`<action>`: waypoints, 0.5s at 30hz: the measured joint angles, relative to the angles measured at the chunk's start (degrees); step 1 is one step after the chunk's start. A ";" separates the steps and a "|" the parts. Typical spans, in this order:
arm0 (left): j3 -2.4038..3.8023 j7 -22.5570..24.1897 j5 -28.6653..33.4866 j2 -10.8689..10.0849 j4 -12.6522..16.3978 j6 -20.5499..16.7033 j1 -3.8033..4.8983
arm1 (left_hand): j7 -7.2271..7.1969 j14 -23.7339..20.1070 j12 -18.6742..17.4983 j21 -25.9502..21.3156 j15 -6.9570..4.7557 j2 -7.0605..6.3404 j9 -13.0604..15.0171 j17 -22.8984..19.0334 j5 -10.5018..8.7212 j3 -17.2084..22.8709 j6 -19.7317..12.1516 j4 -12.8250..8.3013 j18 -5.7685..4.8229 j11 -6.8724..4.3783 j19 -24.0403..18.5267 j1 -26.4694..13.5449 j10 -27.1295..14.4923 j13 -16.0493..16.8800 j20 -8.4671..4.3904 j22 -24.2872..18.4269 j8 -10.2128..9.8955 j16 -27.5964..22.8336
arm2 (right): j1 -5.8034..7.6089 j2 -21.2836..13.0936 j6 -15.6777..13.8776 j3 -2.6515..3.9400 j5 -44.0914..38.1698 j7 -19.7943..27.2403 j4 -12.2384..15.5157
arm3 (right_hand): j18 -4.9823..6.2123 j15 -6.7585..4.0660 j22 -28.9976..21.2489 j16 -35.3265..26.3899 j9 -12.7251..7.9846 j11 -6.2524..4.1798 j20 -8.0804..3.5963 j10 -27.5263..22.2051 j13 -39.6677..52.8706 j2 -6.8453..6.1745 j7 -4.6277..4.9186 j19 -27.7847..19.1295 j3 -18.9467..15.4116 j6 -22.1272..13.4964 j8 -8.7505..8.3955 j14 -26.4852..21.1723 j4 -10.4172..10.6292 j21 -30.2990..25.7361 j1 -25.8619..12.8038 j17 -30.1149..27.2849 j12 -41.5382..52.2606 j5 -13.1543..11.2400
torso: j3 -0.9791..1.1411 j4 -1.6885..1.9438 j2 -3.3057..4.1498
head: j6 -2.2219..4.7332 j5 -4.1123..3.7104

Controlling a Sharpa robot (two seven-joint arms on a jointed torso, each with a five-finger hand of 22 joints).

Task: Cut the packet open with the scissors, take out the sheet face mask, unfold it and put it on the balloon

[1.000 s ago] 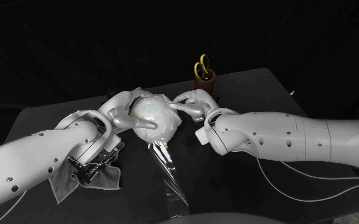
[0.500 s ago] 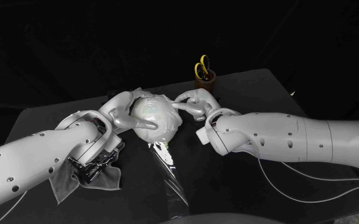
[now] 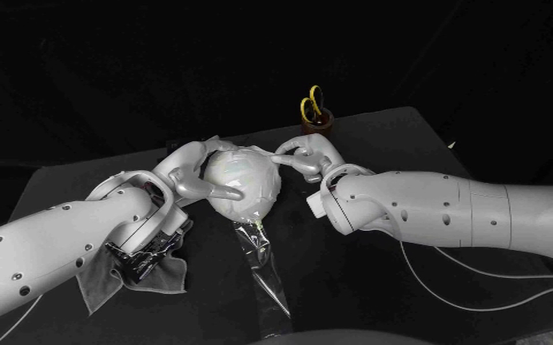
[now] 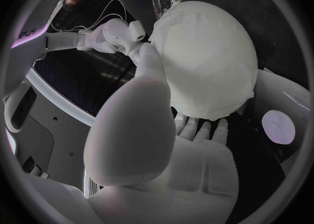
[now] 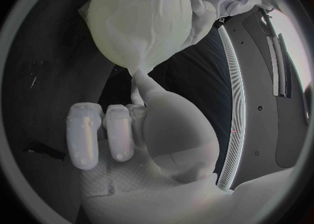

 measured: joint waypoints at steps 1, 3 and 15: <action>0.00 0.00 0.00 0.00 0.00 0.00 0.00 | 0.00 0.00 0.00 0.00 0.00 0.00 0.00 0.00 0.00 0.00 0.00 0.00 0.00 0.00 0.00 0.00 0.00 0.00 0.00 0.00 0.00 0.00 | 0.00 0.00 0.01 0.00 0.00 -0.01 -0.05 | 0.00 0.00 0.00 0.00 0.00 0.00 0.00 0.00 0.00 0.00 0.01 0.00 0.09 -0.01 0.00 0.00 -0.09 0.00 0.00 0.00 0.00 0.00 | 0.01 0.00 0.00 | 0.01 0.00; 0.00 0.00 0.00 0.00 0.00 0.01 0.00 | 0.00 0.00 0.00 0.00 0.00 0.00 -0.01 0.00 0.00 0.00 0.00 0.00 0.00 0.00 0.00 0.00 0.00 0.00 0.00 0.00 -0.13 0.00 | 0.02 0.04 0.11 0.01 0.00 -0.08 -0.41 | 0.00 0.00 0.01 -0.01 0.00 0.00 -0.01 0.00 0.00 0.04 0.06 -0.01 0.34 -0.08 0.00 0.00 -0.35 0.00 -0.39 0.00 0.01 -0.10 | 0.01 -0.01 0.00 | 0.05 0.02; -0.01 0.01 0.00 0.01 -0.01 0.06 0.00 | -0.01 0.00 0.00 0.00 0.00 0.00 -0.06 0.00 0.00 0.00 -0.01 0.00 0.00 0.00 0.00 0.00 0.00 0.00 0.00 0.00 -0.32 0.00 | 0.23 0.25 3.03 0.03 0.12 -0.99 -1.90 | -0.01 -0.17 0.04 0.05 4.11 0.01 -0.04 -0.04 -1.44 0.72 0.03 -0.11 3.08 -0.42 -1.90 0.17 -3.26 -1.47 -4.90 -0.05 -0.09 0.16 | -0.01 -0.02 -0.01 | 0.27 0.14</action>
